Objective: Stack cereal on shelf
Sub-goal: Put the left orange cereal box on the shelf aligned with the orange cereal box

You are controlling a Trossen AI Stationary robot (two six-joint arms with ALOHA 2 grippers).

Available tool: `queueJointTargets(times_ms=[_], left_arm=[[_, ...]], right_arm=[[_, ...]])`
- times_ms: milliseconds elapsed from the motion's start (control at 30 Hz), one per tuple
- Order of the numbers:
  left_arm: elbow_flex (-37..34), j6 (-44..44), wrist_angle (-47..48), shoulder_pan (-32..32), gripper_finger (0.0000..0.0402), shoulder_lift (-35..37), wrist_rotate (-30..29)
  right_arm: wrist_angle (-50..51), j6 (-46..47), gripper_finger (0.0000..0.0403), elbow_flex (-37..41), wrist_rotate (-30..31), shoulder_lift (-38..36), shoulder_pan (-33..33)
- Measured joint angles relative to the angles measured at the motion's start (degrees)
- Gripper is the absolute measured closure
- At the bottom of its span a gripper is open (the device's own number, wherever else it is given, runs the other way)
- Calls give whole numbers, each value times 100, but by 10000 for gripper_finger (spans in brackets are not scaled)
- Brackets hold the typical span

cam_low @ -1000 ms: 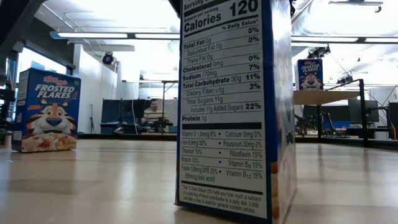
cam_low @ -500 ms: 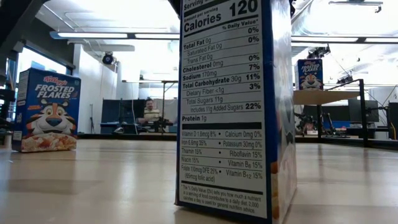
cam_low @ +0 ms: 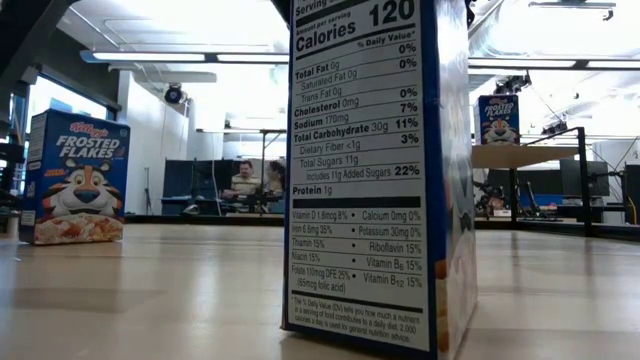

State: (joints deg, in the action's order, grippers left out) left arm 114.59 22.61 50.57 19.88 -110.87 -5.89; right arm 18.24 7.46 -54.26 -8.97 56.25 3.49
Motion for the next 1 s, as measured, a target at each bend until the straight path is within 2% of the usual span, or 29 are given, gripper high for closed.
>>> queueJointTargets(times_ms=[267, 600, 1000], left_arm=[[0, 0, -34, 0, 218, 0, 94], [0, 7, -122, 0, 165, 2, 42], [11, -149, 35, -20, 163, 312, -375]], right_arm=[[0, 0, 185, 0, 1, 0, 1], [0, 0, 185, 0, 0, 0, 2], [0, 0, 185, 0, 2, 0, 1]])
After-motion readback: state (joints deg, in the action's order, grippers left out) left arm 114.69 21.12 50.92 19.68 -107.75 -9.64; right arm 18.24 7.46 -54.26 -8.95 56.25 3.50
